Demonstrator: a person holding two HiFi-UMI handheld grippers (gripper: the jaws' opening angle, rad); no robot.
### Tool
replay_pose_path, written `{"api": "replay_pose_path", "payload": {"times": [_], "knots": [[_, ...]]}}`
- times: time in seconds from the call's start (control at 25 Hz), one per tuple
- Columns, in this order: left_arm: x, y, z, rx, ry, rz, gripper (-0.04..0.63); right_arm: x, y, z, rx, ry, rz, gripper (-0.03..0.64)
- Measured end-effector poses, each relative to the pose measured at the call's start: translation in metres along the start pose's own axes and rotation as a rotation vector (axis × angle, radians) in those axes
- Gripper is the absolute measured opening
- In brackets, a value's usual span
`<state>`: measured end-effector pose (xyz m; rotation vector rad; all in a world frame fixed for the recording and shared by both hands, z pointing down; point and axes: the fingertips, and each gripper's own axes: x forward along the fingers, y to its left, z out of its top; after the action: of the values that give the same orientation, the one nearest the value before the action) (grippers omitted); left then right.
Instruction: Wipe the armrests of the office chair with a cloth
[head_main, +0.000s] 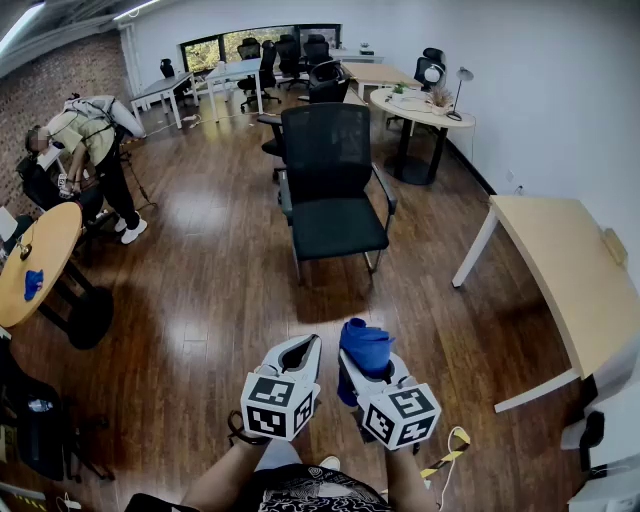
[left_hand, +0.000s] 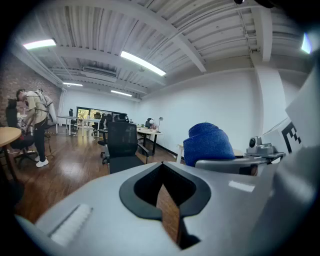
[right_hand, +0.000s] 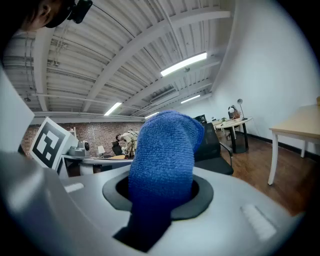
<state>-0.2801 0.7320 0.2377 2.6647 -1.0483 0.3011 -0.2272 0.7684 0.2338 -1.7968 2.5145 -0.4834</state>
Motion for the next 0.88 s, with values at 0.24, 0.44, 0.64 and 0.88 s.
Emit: {"api": "replay_pose_path", "payload": {"times": [0.24, 0.44, 0.64, 0.88], "knots": [[0.036, 0.015, 0.009, -0.005, -0.015, 0.011, 0.006, 0.026, -0.027, 0.009, 0.0, -0.01, 0.003, 0.133], [0.078, 0.047, 0.028, -0.014, -0.036, 0.02, 0.006, 0.07, -0.052, 0.02, -0.009, -0.002, 0.005, 0.133], [0.124, 0.091, 0.046, -0.026, -0.034, 0.018, 0.006, 0.128, -0.075, 0.036, -0.006, 0.008, -0.004, 0.133], [0.18, 0.147, 0.071, -0.049, -0.008, -0.005, 0.006, 0.208, -0.095, 0.058, 0.002, 0.038, -0.005, 0.133]]}}
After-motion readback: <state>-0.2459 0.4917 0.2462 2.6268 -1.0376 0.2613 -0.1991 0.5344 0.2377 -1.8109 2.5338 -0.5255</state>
